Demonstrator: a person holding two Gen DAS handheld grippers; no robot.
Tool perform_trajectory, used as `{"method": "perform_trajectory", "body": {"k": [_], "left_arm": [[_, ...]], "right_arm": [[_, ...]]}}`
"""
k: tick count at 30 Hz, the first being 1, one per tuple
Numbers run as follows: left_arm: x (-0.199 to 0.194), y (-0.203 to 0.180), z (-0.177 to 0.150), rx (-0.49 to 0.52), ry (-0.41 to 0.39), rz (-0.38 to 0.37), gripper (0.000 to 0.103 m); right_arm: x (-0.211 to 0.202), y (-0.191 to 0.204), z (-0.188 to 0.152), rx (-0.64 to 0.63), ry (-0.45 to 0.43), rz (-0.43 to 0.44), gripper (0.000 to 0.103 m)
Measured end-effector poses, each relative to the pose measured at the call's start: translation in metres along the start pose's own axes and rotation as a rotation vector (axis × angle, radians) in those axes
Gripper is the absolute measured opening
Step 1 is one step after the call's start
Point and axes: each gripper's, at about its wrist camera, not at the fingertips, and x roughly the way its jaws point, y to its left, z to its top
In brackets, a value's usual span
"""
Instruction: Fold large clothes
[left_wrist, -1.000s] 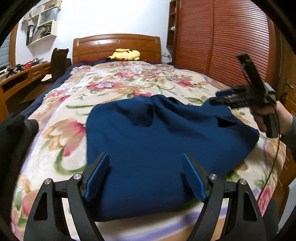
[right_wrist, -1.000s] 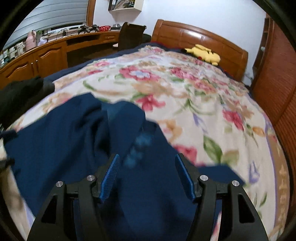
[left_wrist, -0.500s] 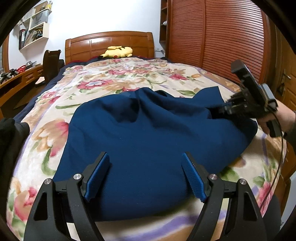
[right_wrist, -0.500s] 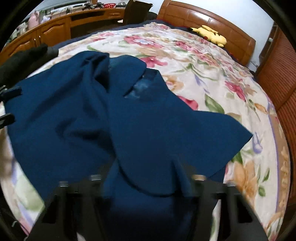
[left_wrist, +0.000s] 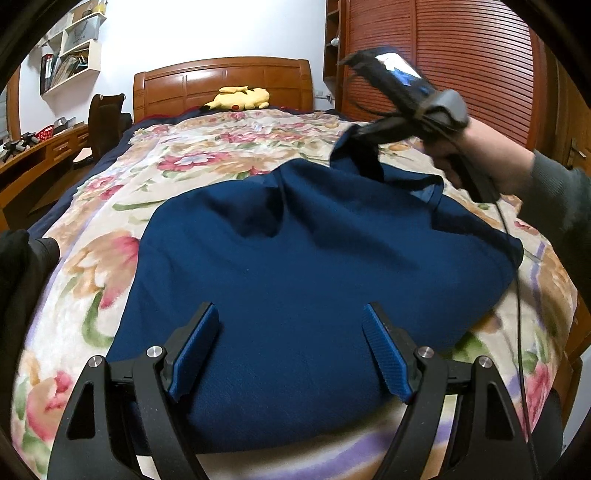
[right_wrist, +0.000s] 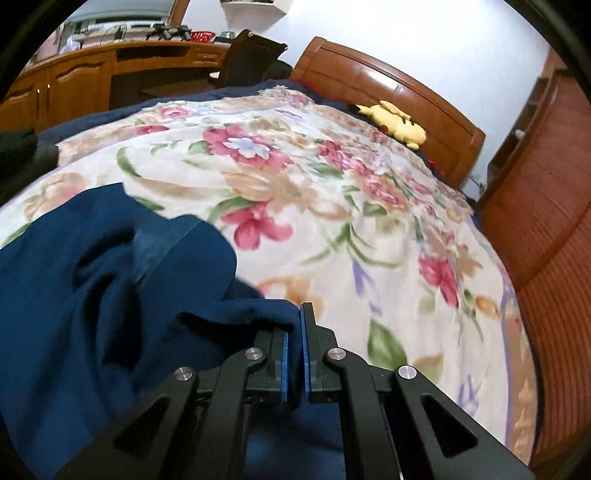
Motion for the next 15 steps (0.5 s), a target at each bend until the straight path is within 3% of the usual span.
{"method": "perform_trajectory", "body": {"k": [2,4,6,8,11,15], "left_arm": [[0.001,0.000,0.000,-0.001,0.003,-0.001,0.081],[0.001,0.001,0.000,-0.001,0.003,-0.003,0.081],[0.000,0.000,0.000,-0.001,0.002,-0.002,0.081],[0.000,0.000,0.000,0.002,0.001,0.000,0.081],[0.000,0.000,0.000,0.004,0.001,0.003,0.081],[0.000,0.000,0.000,0.005,-0.002,0.009,0.081]], "right_arm": [[0.016,0.004,0.008,0.010,0.019,-0.007,0.007],[0.029,0.008,0.010,0.036,0.043,0.000,0.025],[0.032,0.009,0.006,0.067,0.048,0.057,0.056],[0.021,0.003,-0.001,0.093,0.024,0.101,0.065],[-0.009,-0.017,-0.014,0.124,-0.021,0.117,0.066],[-0.032,-0.035,-0.039,0.115,-0.026,0.071,0.066]]}}
